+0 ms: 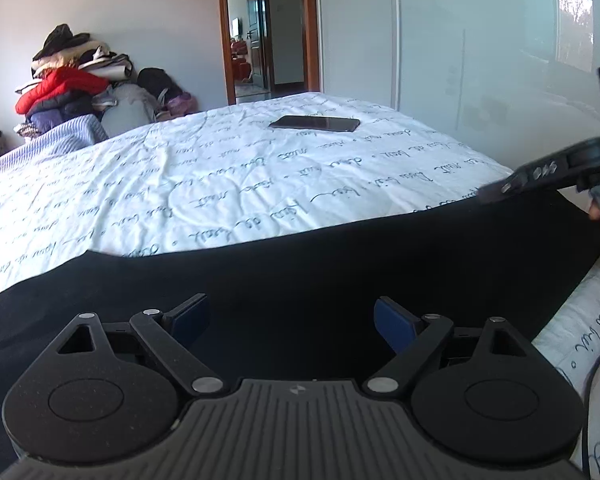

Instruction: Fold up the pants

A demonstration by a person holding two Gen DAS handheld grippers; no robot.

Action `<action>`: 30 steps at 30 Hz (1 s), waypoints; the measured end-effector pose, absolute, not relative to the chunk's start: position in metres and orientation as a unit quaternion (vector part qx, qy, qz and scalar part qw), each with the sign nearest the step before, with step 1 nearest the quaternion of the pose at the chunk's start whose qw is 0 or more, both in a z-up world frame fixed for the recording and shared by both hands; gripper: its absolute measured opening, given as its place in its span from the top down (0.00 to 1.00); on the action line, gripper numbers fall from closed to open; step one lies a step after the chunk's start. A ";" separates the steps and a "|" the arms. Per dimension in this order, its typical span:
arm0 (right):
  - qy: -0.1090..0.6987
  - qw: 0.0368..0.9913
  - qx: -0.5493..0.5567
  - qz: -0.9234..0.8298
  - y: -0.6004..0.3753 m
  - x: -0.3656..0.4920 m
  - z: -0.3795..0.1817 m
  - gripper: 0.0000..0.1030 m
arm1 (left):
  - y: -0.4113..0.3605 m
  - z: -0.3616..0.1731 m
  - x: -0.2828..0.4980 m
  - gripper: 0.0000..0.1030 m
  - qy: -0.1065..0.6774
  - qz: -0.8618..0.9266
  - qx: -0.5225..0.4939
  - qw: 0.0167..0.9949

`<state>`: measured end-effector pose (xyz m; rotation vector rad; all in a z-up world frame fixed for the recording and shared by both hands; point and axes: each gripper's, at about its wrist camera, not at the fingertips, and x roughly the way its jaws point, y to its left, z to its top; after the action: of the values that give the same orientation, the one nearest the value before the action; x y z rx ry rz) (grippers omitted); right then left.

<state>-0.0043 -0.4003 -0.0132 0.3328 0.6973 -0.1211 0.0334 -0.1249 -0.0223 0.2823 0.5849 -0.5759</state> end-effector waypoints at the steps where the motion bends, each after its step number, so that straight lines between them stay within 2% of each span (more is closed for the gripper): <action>1: 0.349 0.923 0.155 -0.043 -0.397 0.000 -0.016 0.86 | -0.129 -0.024 0.034 0.12 0.284 -0.277 0.140 0.907; 2: 0.361 0.921 0.143 -0.040 -0.393 0.005 -0.021 0.83 | -0.131 -0.026 0.035 0.12 0.287 -0.275 0.143 0.906; 4: 0.367 0.918 0.131 -0.073 -0.400 0.011 -0.031 0.83 | -0.134 -0.028 0.034 0.12 0.290 -0.273 0.145 0.906; 6: 0.338 0.919 0.151 -0.134 -0.414 0.001 -0.026 0.83 | -0.133 -0.028 0.029 0.11 0.280 -0.274 0.146 0.908; 7: 0.318 0.923 0.154 -0.155 -0.416 -0.010 -0.019 0.78 | -0.133 -0.030 0.027 0.11 0.276 -0.273 0.149 0.910; 10: 0.288 0.929 0.183 -0.140 -0.414 -0.046 -0.007 0.75 | -0.135 -0.042 0.024 0.09 0.277 -0.270 0.166 0.907; 13: 0.314 0.931 0.178 -0.060 -0.394 -0.062 -0.015 0.50 | -0.137 -0.051 0.020 0.08 0.273 -0.261 0.173 0.910; 16: 0.348 0.926 0.093 -0.111 -0.371 -0.071 -0.032 0.52 | -0.136 -0.042 0.012 0.08 0.249 -0.261 0.184 0.914; 18: 0.331 0.924 0.072 -0.176 -0.370 -0.091 -0.029 0.49 | -0.135 -0.040 0.005 0.06 0.226 -0.255 0.198 0.919; 21: 0.300 0.931 0.131 -0.158 -0.380 -0.121 -0.028 0.44 | -0.138 -0.050 0.005 0.03 0.231 -0.255 0.213 0.914; 25: 0.296 0.926 0.127 -0.197 -0.377 -0.137 -0.035 0.51 | -0.134 -0.052 0.010 0.03 0.241 -0.254 0.191 0.917; 30: 0.236 0.908 0.184 -0.293 -0.390 -0.155 -0.021 0.45 | -0.129 -0.044 0.017 0.03 0.252 -0.201 0.162 0.932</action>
<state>-0.1553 -0.3900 -0.0210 0.3797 0.4874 -0.6049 0.0172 -0.1287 -0.0435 0.3320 0.5164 -0.4119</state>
